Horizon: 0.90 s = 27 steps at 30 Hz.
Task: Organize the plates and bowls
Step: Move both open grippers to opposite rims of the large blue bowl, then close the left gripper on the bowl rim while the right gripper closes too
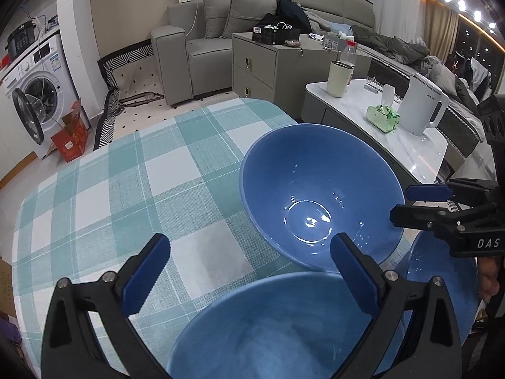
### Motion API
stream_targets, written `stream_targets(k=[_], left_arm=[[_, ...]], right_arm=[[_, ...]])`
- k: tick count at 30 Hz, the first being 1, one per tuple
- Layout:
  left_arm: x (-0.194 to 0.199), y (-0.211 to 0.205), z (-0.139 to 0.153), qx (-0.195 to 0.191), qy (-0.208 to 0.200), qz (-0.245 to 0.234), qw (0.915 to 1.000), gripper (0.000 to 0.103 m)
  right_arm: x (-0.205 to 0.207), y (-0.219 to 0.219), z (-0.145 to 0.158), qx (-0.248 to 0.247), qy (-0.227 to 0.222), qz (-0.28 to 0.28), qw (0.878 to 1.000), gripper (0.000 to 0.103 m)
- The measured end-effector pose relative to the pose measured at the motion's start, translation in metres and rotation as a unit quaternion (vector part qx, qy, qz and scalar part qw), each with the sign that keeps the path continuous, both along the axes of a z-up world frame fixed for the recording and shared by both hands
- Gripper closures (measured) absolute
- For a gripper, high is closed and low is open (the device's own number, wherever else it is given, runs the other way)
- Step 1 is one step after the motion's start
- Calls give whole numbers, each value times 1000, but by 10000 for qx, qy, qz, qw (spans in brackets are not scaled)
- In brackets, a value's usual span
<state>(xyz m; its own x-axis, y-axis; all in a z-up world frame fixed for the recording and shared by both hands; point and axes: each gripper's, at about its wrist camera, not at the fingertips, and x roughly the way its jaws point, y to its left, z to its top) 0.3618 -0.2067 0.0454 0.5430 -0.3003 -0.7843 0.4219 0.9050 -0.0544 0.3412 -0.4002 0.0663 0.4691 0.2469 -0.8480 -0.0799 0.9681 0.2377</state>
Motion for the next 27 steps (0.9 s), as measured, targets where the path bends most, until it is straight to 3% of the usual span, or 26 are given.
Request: stream_targets(k=[4, 10, 15, 23, 27], left_arm=[[2, -3, -1, 81, 7, -58, 10000, 7], [9, -5, -6, 84, 159, -96, 9998, 27], [10, -11, -11, 133, 288, -257, 9992, 53], [8, -21, -11, 176, 309, -442, 9984, 70], [6, -24, -11, 262, 248, -467, 9983, 72]], right_arm=[[4, 2, -3, 10, 20, 18, 10000, 41], [7, 6, -7, -11, 69, 37, 10000, 48], [8, 7, -10, -37, 96, 15, 9999, 55], [8, 10, -13, -74, 86, 37, 9999, 67], [6, 11, -13, -143, 59, 30, 9999, 70]])
